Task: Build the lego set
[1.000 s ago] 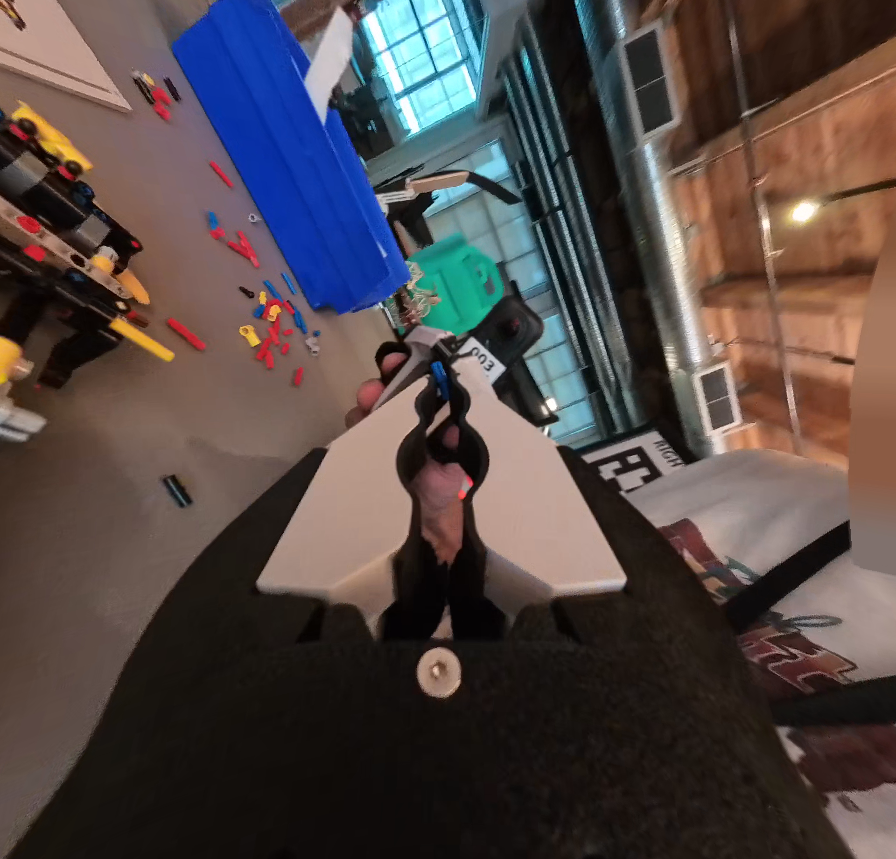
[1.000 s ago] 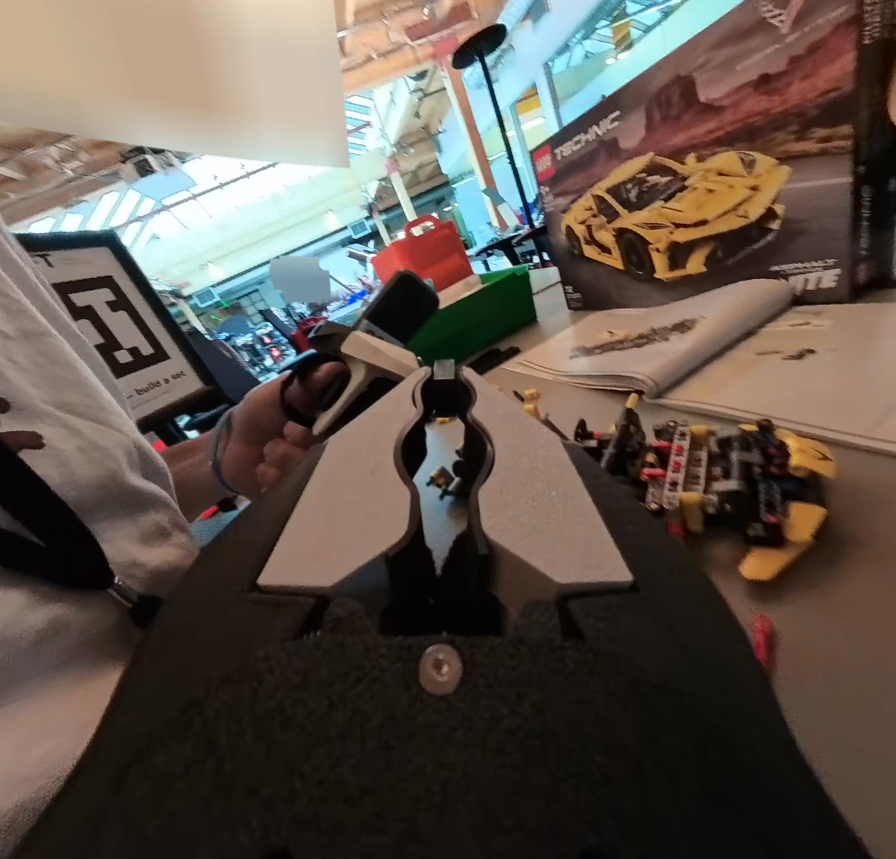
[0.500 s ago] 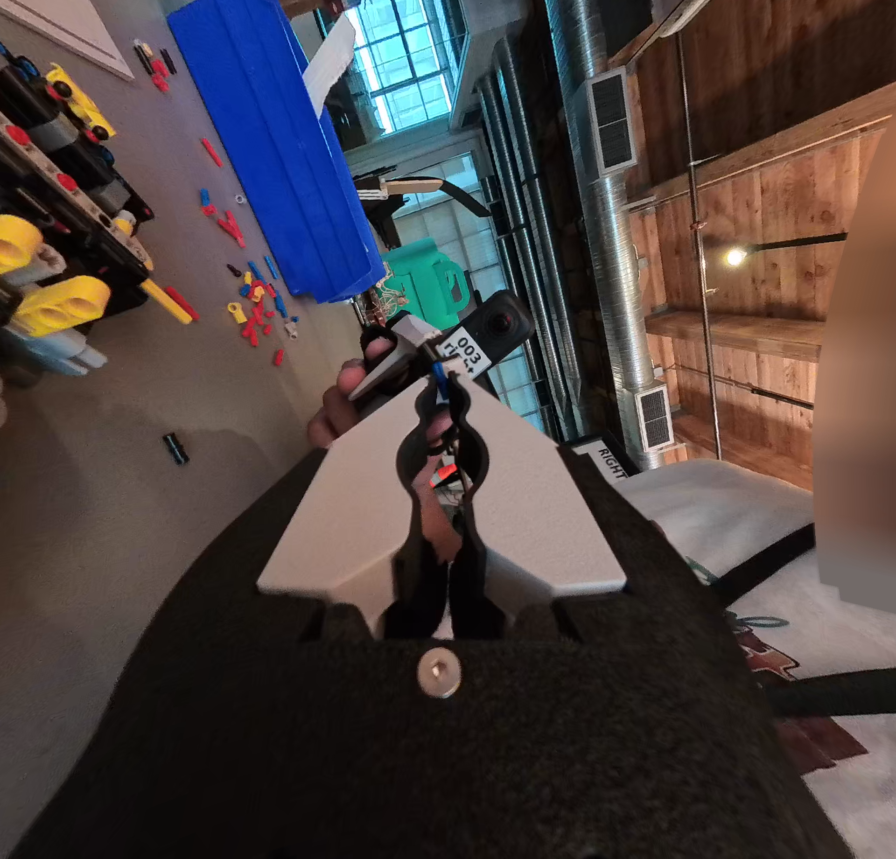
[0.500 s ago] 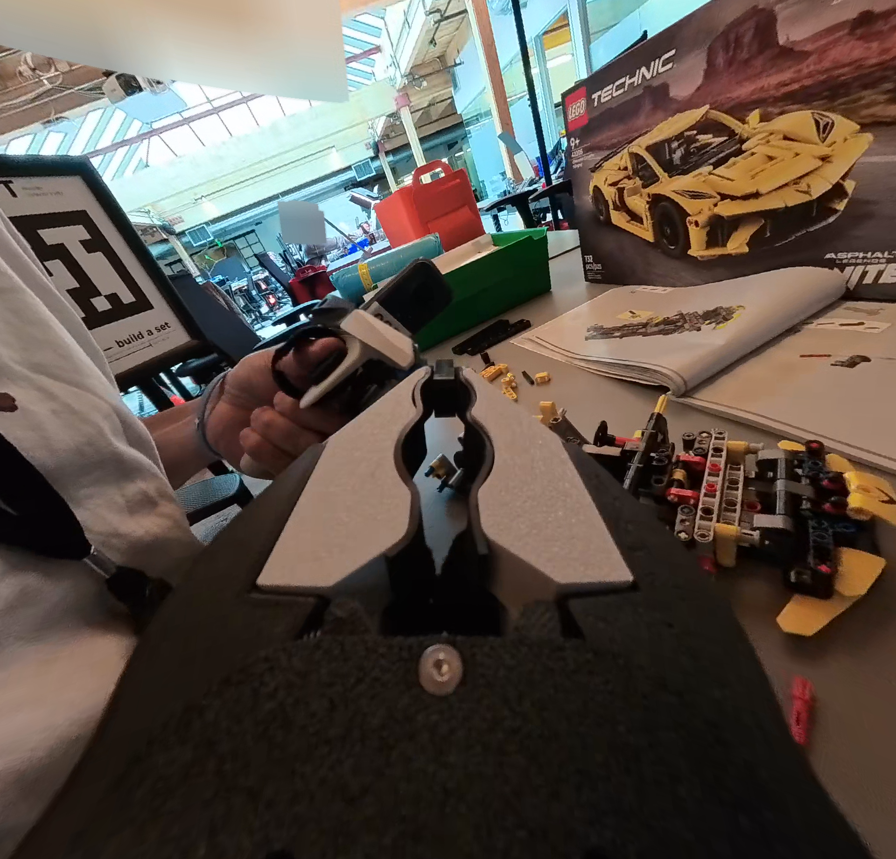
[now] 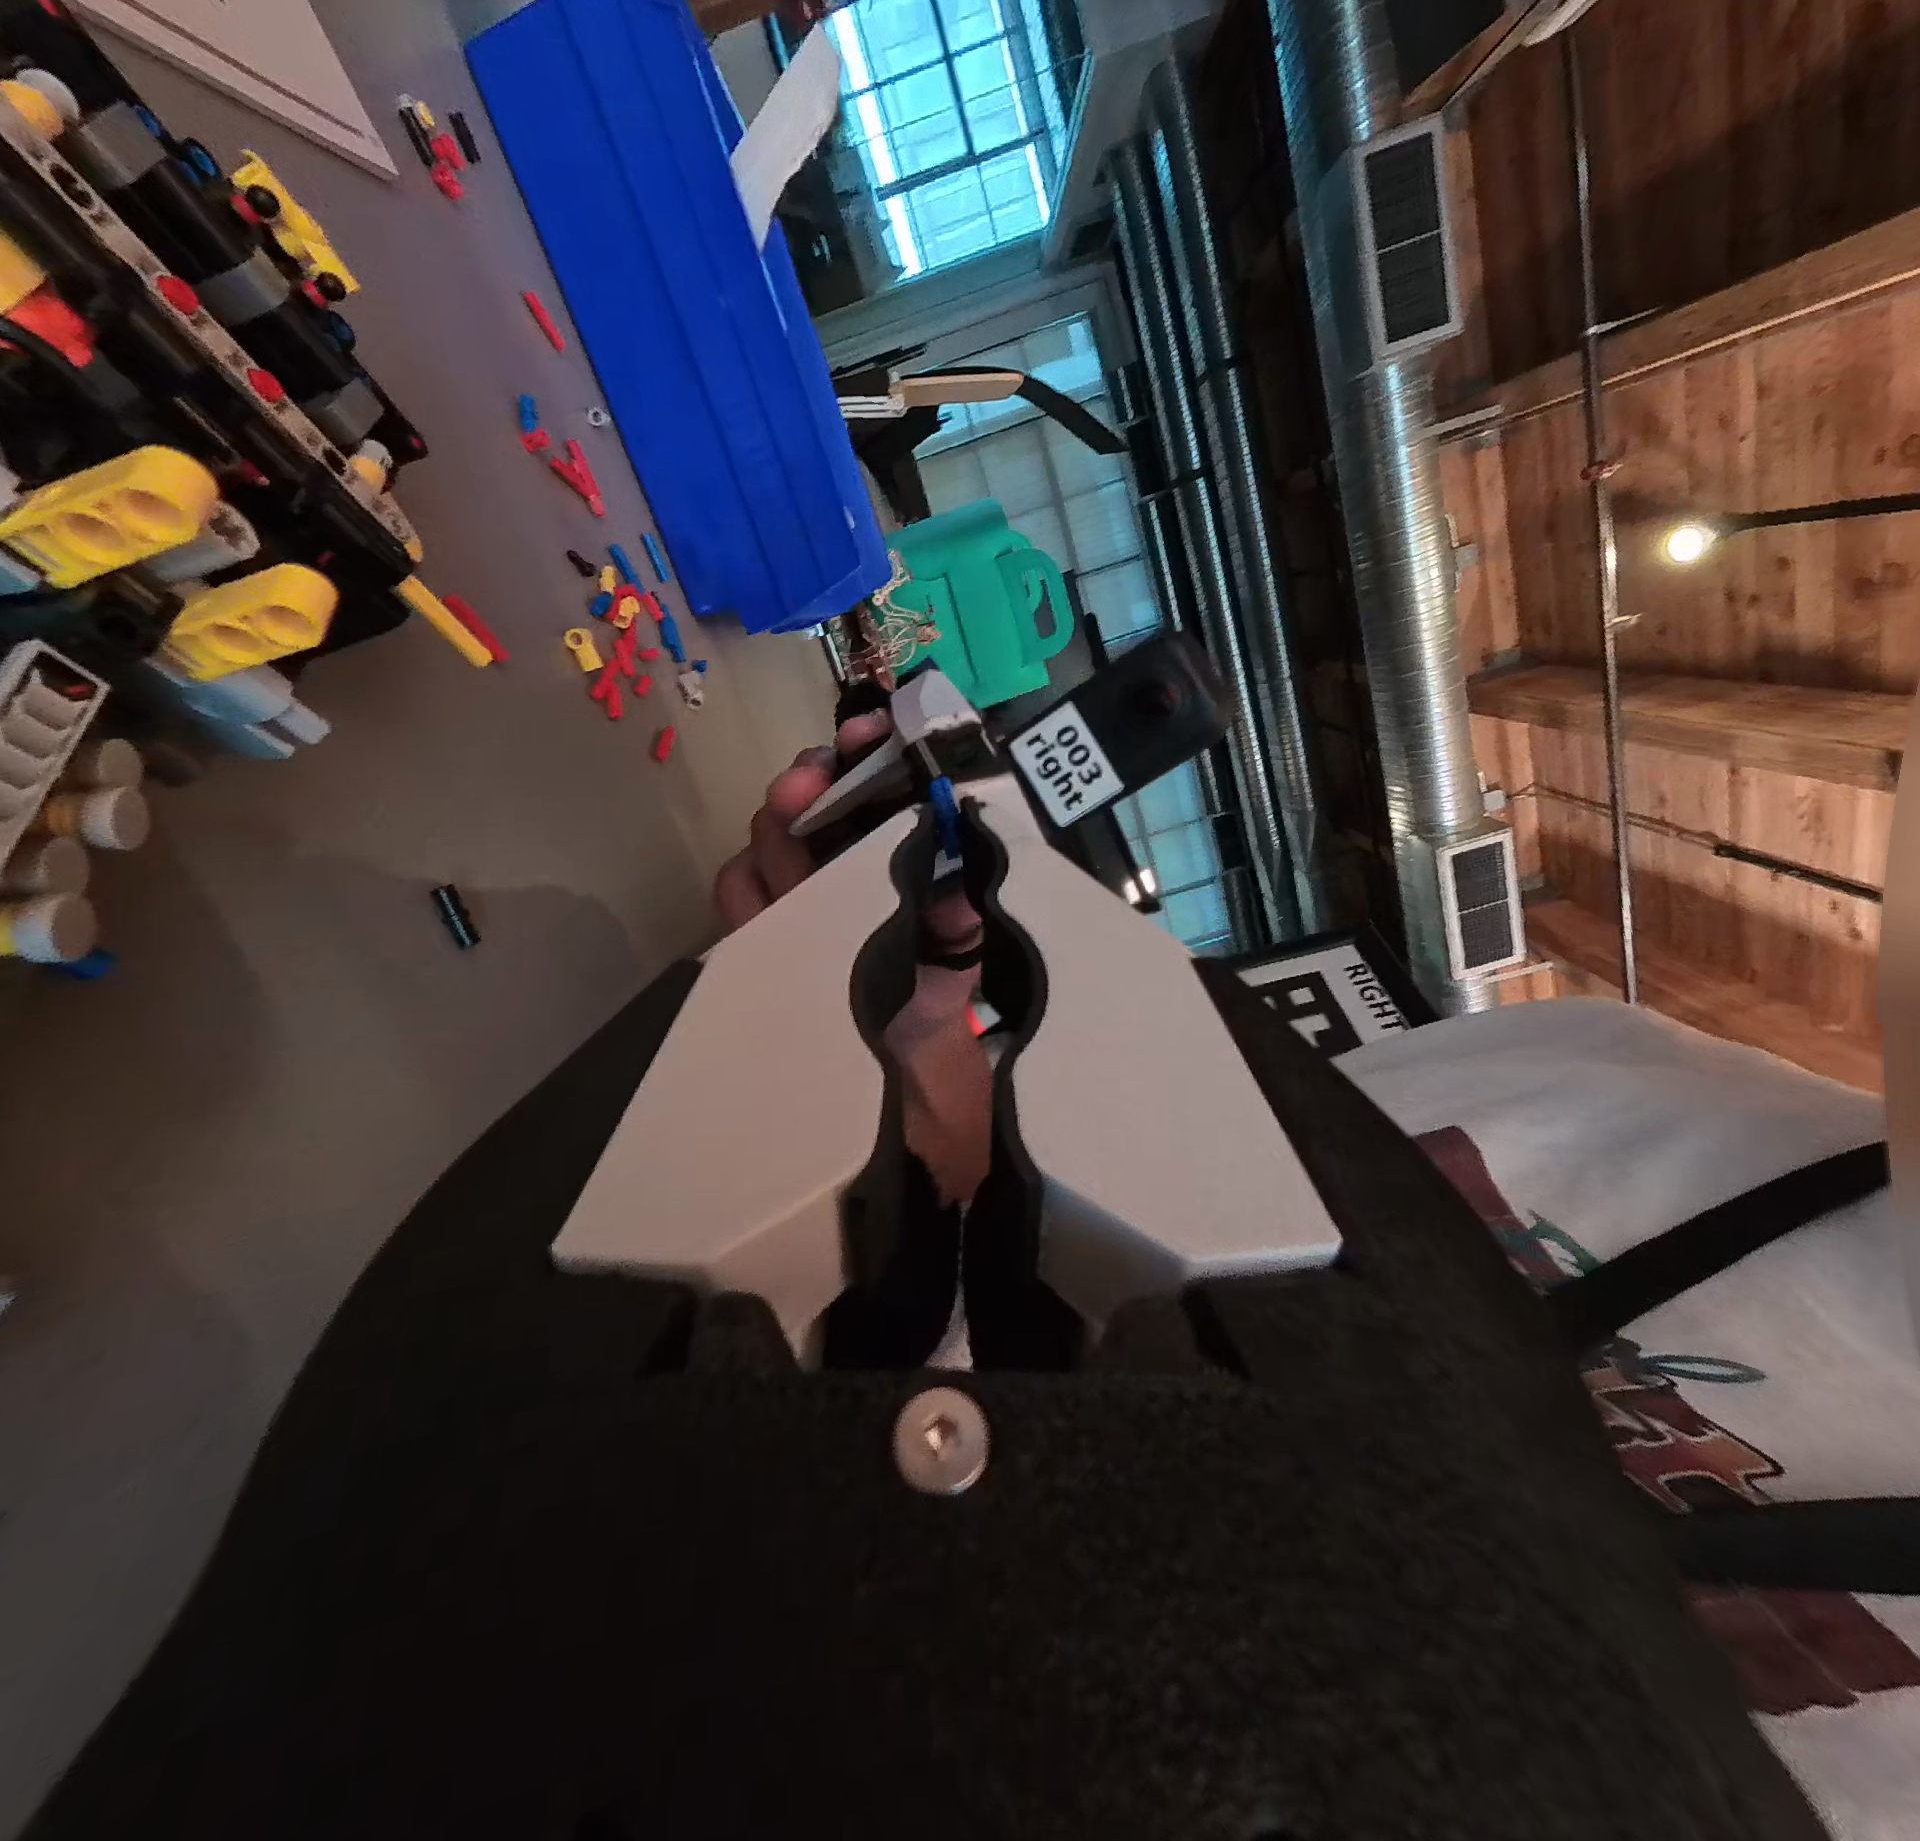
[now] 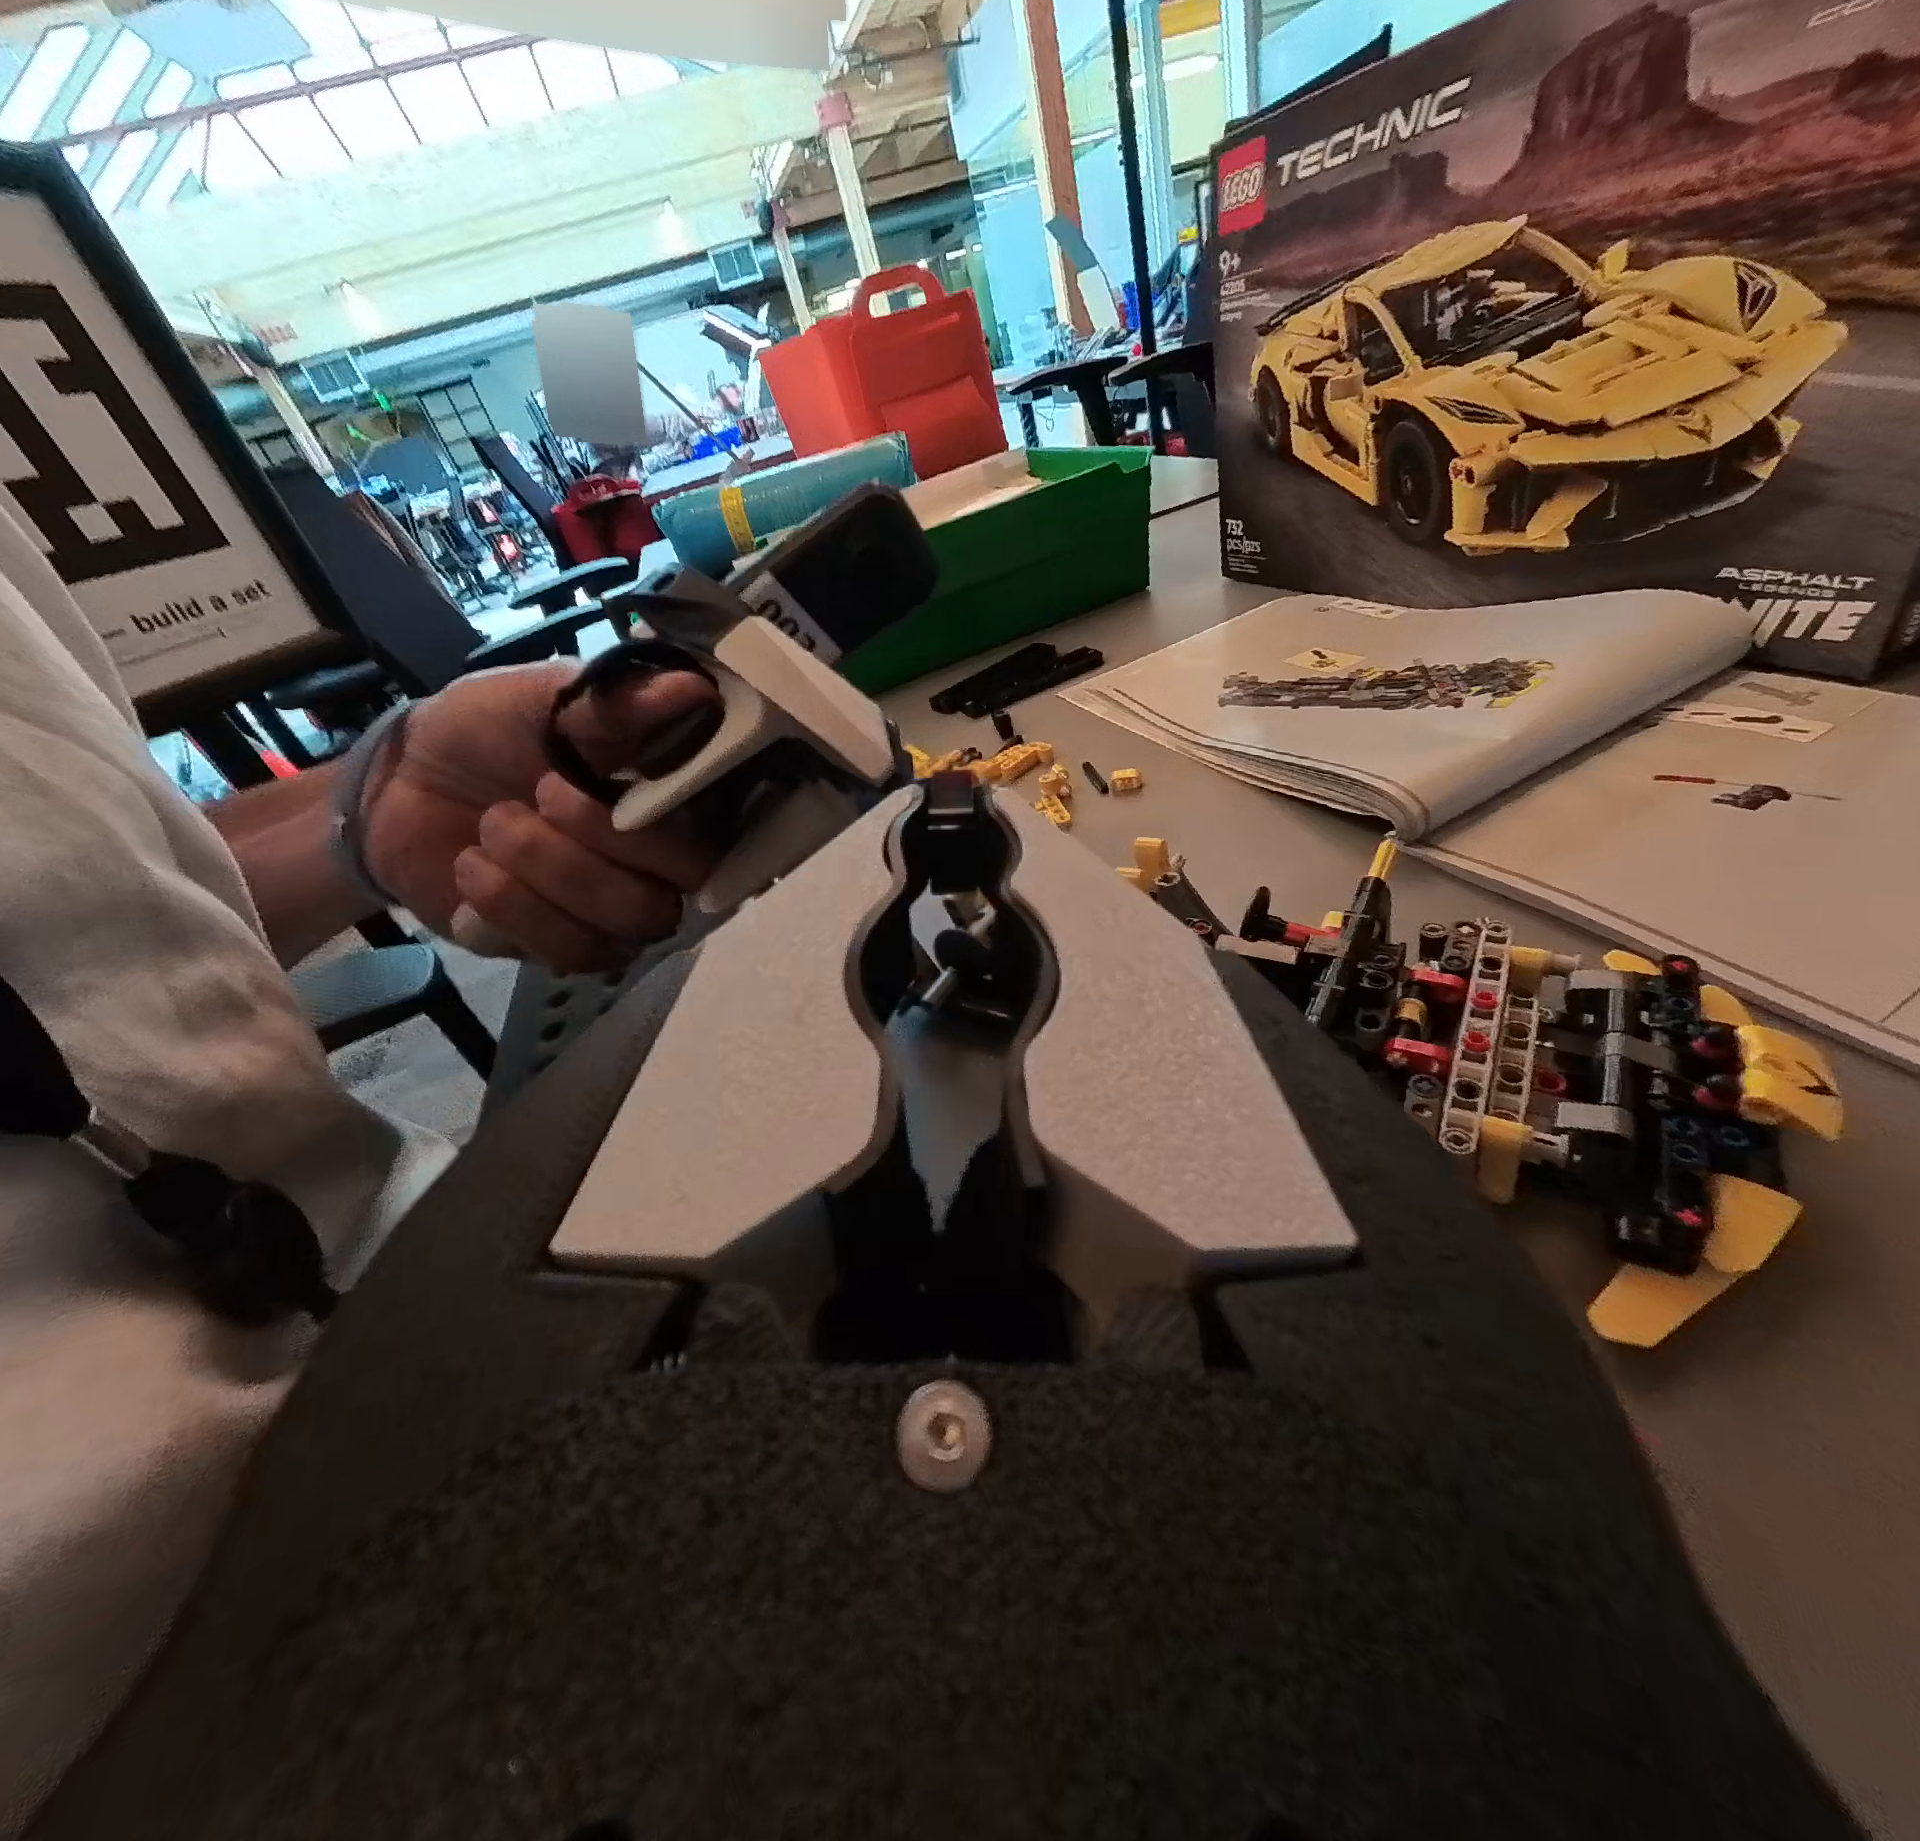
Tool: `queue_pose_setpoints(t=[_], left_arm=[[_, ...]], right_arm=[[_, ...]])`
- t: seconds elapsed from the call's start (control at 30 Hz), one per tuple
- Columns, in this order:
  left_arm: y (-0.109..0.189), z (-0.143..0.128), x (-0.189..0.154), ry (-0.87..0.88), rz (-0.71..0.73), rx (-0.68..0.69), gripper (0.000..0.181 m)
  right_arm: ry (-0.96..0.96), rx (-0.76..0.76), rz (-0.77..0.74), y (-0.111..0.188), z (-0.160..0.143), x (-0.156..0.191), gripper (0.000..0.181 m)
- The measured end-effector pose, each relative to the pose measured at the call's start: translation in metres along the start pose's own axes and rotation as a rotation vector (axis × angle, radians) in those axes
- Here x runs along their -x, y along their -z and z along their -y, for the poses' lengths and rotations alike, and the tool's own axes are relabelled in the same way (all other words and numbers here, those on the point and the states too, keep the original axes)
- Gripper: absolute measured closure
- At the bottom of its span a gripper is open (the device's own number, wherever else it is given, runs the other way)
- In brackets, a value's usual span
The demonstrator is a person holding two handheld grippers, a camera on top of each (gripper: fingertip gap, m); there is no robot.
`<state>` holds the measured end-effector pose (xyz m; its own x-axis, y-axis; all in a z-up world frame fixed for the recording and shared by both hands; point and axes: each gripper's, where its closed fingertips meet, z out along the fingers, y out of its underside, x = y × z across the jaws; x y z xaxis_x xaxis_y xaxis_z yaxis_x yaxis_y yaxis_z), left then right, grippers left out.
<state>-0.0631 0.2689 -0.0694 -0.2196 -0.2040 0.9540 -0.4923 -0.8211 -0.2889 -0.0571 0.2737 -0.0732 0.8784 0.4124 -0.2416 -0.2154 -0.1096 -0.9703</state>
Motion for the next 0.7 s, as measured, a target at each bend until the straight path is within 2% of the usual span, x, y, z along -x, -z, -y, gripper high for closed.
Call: queue_pose_setpoints(t=[0.17,0.37,0.57,0.7], left_arm=[[0.001,-0.005,0.004,-0.022,0.076,0.092,0.177],[0.001,-0.008,0.007,-0.187,0.208,0.201,0.176],[-0.004,-0.008,0.007,-0.204,0.220,0.192,0.177],[-0.005,-0.013,0.007,-0.156,0.185,0.210,0.178]], right_arm=[[0.039,0.042,0.023,0.000,-0.006,0.003,0.174],[0.066,0.069,0.019,0.000,-0.009,0.004,0.174],[0.043,0.068,-0.024,0.004,-0.009,0.002,0.174],[0.122,0.096,-0.005,0.007,-0.012,0.006,0.173]])
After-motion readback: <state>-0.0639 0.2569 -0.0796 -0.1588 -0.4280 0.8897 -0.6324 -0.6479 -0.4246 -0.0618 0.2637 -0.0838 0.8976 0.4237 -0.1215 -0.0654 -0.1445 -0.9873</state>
